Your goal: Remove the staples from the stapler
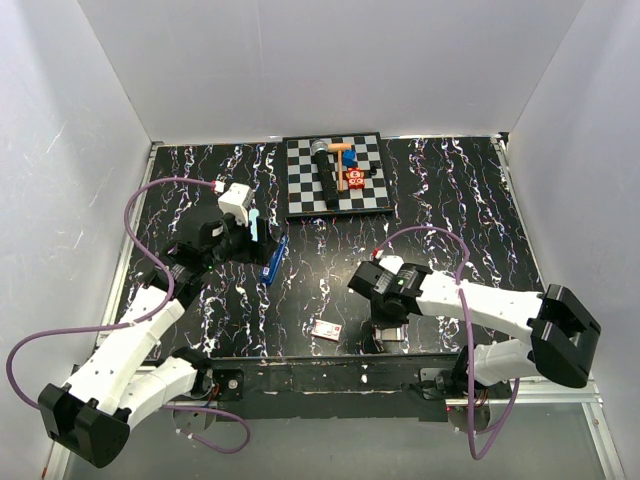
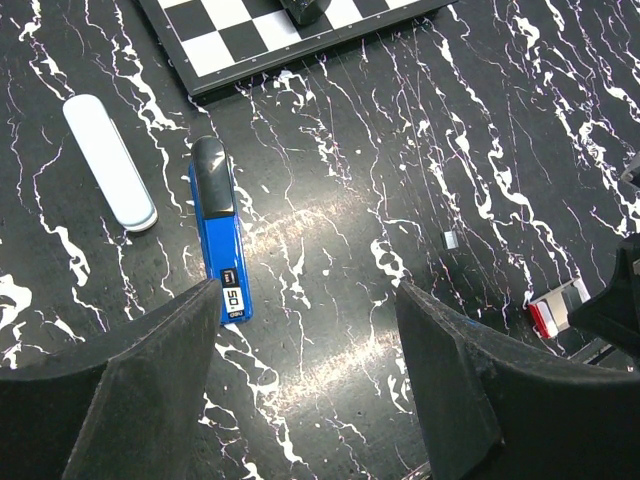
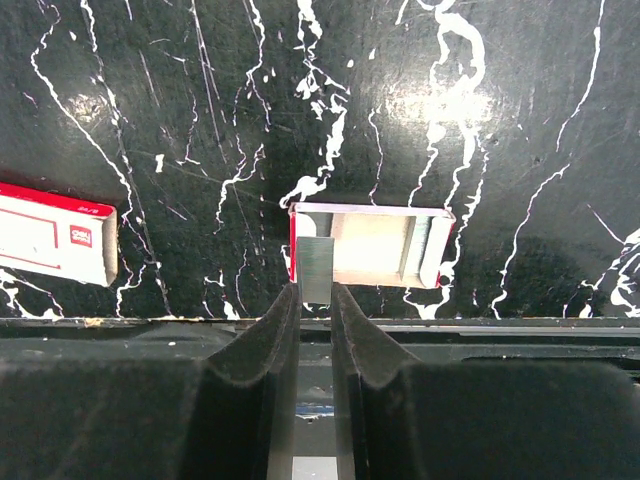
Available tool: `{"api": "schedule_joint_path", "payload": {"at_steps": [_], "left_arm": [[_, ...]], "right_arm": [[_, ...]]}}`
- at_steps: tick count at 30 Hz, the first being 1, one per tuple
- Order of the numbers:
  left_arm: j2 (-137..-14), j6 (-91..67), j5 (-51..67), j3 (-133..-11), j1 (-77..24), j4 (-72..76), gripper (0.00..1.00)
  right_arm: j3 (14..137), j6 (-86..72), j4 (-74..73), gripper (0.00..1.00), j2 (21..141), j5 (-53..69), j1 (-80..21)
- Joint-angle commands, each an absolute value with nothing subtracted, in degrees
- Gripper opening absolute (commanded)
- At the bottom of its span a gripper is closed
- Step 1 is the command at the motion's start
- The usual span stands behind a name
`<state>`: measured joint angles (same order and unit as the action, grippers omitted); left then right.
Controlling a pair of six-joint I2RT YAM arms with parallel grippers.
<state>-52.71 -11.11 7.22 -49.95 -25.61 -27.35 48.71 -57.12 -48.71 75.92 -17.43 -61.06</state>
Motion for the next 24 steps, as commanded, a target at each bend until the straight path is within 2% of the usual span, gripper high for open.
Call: {"api": "schedule_joint_path", "payload": {"at_steps": [1, 24], "left_arm": [[-53.3, -10.8, 6.3, -49.6, -25.8, -26.9, 0.7], [-54.6, -10.7, 6.6, -49.7, -25.8, -26.9, 0.7]], "right_arm": [[47.5, -58.4, -48.2, 0.19, 73.8, -18.3, -60.1], [43.9, -56.3, -45.6, 0.2, 74.6, -13.7, -56.8]]}}
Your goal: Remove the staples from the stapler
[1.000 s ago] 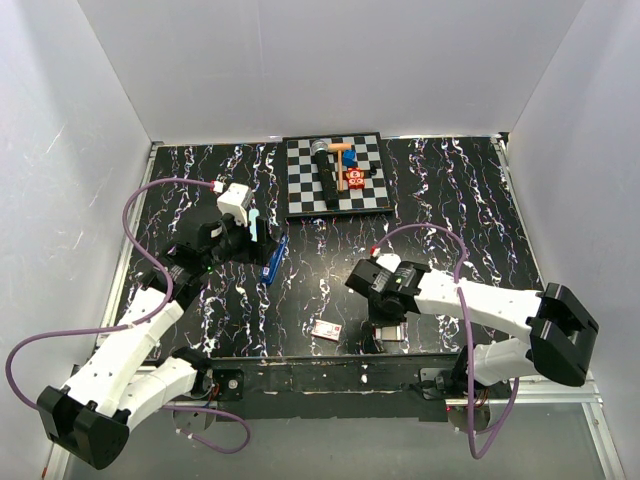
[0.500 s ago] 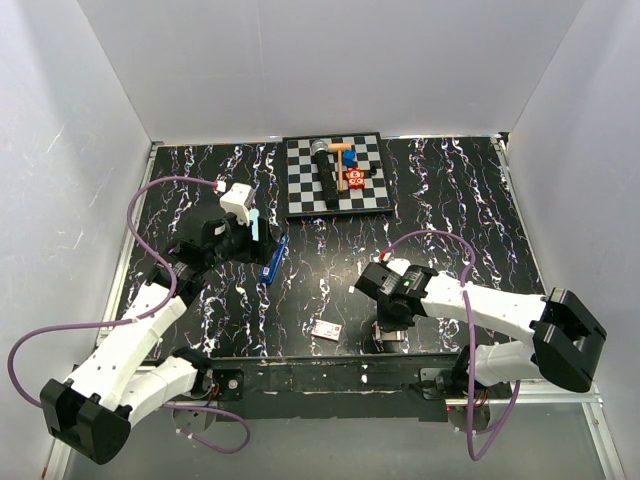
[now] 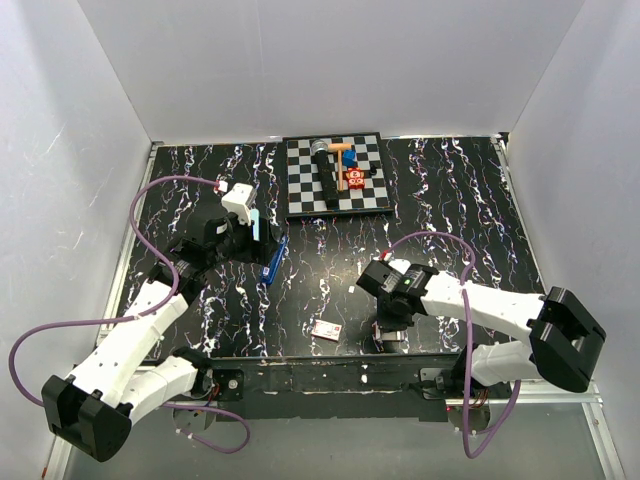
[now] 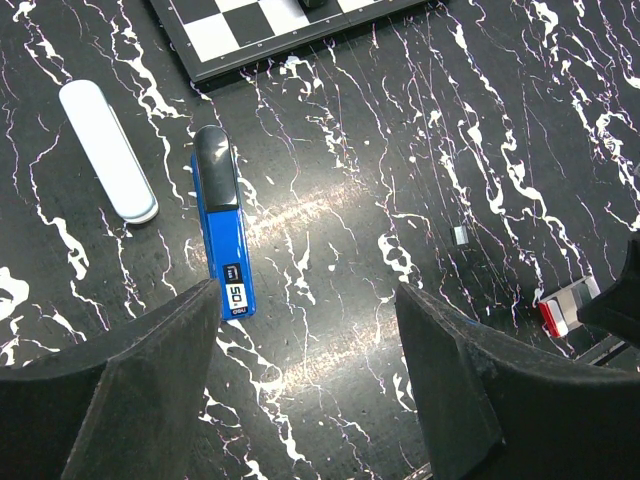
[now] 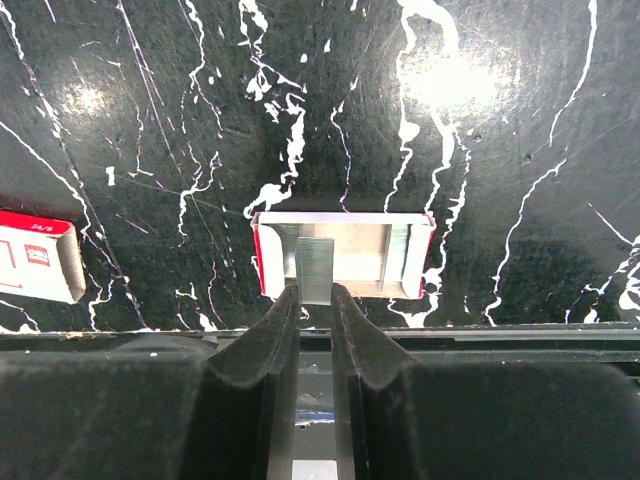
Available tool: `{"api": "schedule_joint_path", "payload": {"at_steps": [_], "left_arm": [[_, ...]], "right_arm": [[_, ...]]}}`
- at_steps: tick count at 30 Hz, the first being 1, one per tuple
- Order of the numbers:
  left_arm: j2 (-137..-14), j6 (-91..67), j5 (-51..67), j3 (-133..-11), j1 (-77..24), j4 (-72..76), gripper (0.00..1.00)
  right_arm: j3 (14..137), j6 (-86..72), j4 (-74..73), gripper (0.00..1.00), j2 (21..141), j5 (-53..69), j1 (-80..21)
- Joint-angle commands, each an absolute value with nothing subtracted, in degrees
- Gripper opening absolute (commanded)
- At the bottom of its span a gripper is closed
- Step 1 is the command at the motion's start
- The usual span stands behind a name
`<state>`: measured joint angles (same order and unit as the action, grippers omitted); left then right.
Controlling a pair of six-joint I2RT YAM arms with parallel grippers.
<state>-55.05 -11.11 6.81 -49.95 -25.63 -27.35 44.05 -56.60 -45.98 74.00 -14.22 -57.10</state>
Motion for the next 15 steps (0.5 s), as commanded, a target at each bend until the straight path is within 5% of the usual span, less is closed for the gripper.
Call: {"api": "schedule_joint_path", "payload": {"at_steps": [1, 15], "left_arm": [[-54.5, -10.7, 6.7, -49.7, -25.8, -26.9, 0.7], [-54.2, -10.8, 6.7, -49.7, -25.8, -26.9, 0.7]], "right_arm": [[43.8, -56.2, -45.5, 0.2, 74.7, -13.6, -56.6], [42.6, -56.3, -45.6, 0.19, 74.8, -12.5, -56.6]]}}
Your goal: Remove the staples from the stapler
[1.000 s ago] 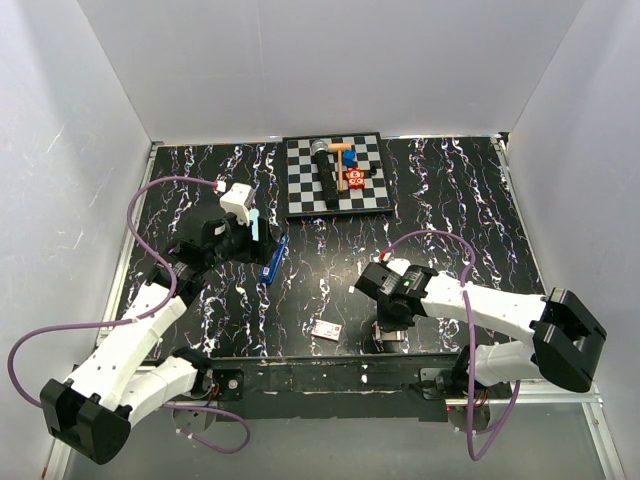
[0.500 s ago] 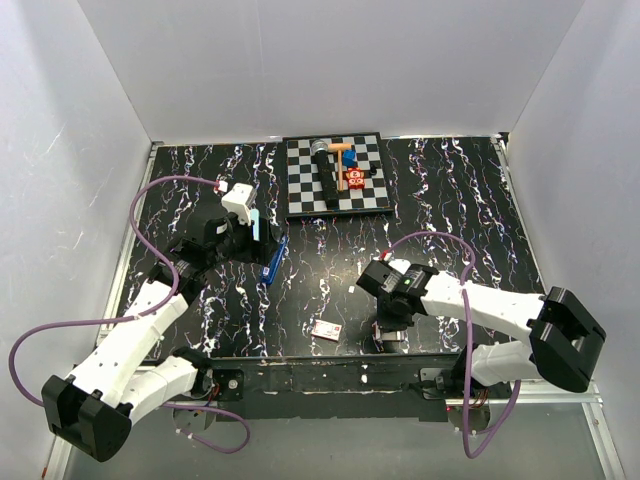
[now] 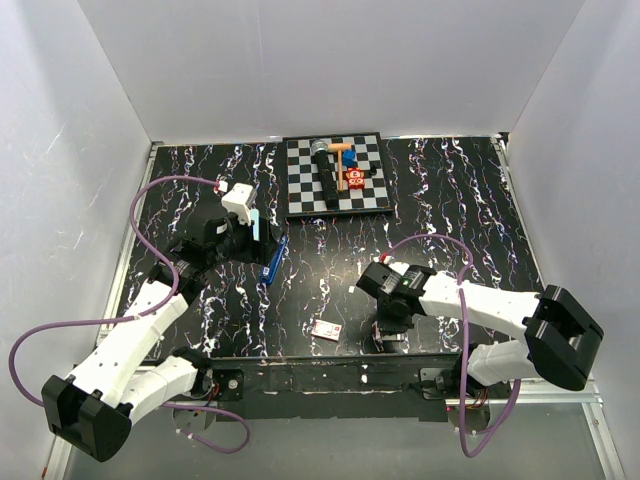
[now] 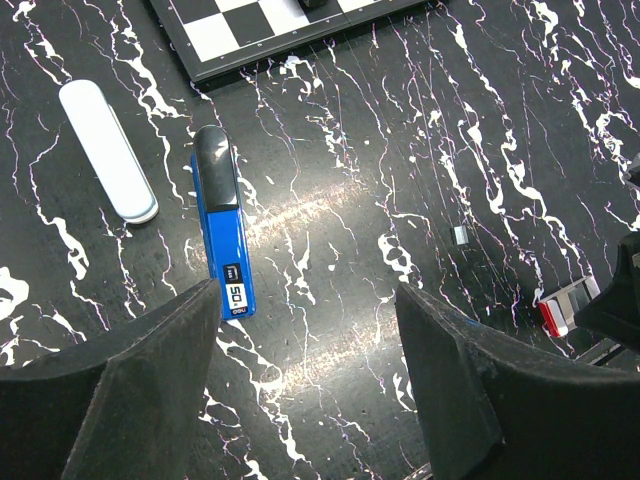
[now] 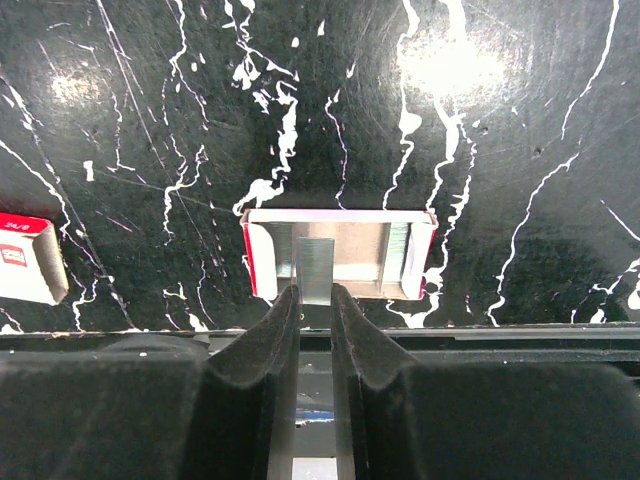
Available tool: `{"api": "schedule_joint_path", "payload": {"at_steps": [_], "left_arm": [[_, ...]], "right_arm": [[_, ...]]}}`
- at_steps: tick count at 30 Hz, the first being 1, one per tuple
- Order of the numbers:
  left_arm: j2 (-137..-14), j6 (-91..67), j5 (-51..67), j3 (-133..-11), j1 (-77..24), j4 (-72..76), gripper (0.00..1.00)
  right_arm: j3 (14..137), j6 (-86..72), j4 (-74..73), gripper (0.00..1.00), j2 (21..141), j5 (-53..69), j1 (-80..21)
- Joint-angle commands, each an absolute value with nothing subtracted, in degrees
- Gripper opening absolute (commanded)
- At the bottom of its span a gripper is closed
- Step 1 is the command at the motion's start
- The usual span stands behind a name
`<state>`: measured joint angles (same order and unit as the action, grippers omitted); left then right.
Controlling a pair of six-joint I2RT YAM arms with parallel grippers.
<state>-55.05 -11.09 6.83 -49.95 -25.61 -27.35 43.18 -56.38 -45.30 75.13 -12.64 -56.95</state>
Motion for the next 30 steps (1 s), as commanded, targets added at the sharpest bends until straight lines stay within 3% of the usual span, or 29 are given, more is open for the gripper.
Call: {"api": "schedule_joint_path", "payload": {"at_steps": [1, 23, 30], "left_arm": [[-54.2, -10.6, 6.8, -49.7, -25.8, -26.9, 0.7], [-53.9, -10.6, 6.8, -49.7, -25.8, -26.9, 0.71], [-53.6, -10.6, 6.8, -49.7, -25.8, -26.9, 0.7]], "right_arm": [[42.5, -56.4, -45.7, 0.19, 74.6, -12.6, -56.6], [42.4, -56.6, -45.5, 0.23, 75.5, -12.5, -56.4], [42.5, -56.9, -45.8, 0.34, 75.6, -12.6, -56.3]]}}
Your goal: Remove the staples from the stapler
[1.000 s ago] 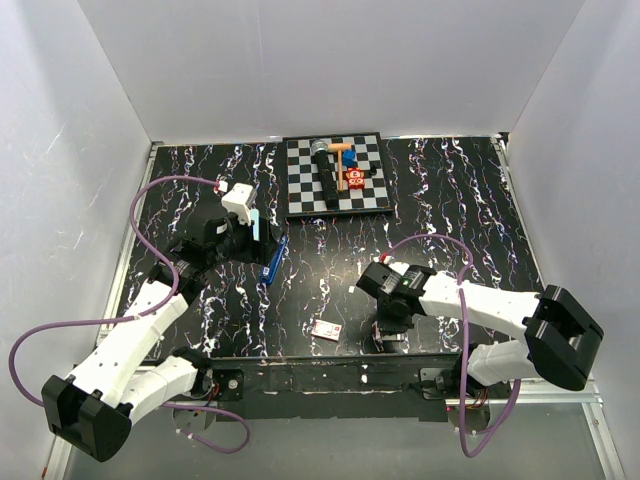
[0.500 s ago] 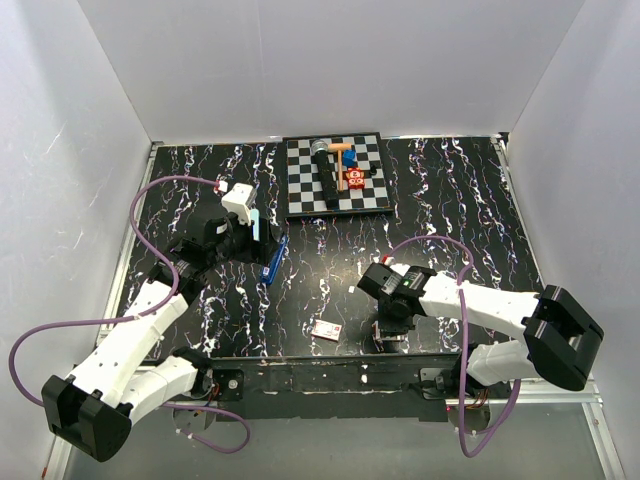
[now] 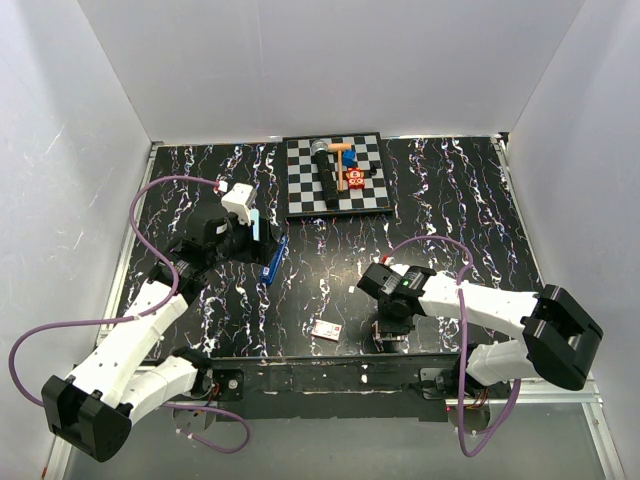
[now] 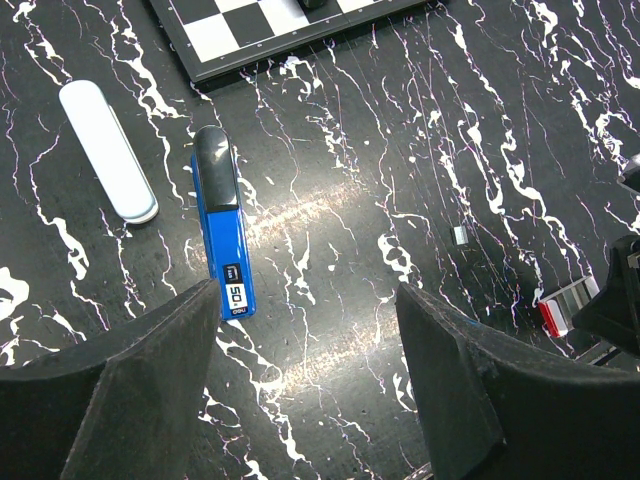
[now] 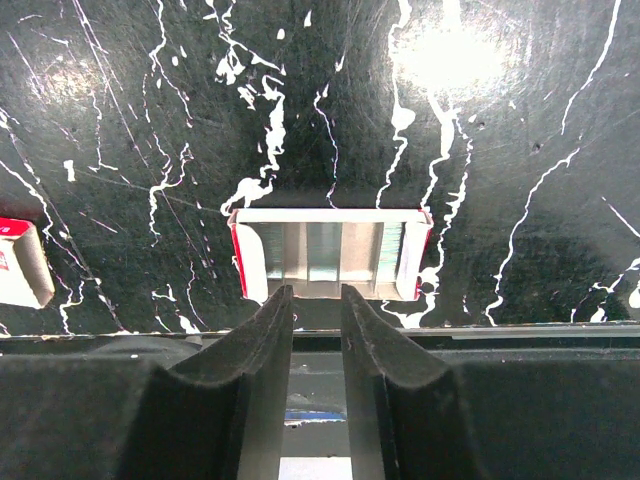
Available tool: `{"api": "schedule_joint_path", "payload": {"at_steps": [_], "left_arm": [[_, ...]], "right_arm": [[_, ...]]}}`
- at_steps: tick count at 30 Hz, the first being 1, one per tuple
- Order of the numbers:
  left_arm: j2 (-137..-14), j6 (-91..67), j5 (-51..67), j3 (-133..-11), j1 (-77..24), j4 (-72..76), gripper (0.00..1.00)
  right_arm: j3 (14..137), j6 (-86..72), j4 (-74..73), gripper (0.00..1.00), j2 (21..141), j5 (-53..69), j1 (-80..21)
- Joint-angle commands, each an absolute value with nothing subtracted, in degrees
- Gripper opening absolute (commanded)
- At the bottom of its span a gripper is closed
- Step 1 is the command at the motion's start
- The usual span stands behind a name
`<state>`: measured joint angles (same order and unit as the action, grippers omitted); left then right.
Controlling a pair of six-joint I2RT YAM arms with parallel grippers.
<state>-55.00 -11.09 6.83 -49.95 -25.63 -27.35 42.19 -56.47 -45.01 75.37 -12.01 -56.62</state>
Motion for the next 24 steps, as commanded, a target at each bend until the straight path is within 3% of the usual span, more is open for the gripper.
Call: {"api": "schedule_joint_path", "payload": {"at_steps": [1, 24], "left_arm": [[-53.5, -10.6, 6.8, -49.7, -25.8, -26.9, 0.7], [-52.9, -10.7, 6.6, -49.7, -25.8, -26.9, 0.71]], "right_arm": [[42.5, -56.9, -45.9, 0.36, 75.5, -12.7, -56.3], [46.0, -56.2, -52.7, 0.42, 67.2, -20.5, -55.8]]}}
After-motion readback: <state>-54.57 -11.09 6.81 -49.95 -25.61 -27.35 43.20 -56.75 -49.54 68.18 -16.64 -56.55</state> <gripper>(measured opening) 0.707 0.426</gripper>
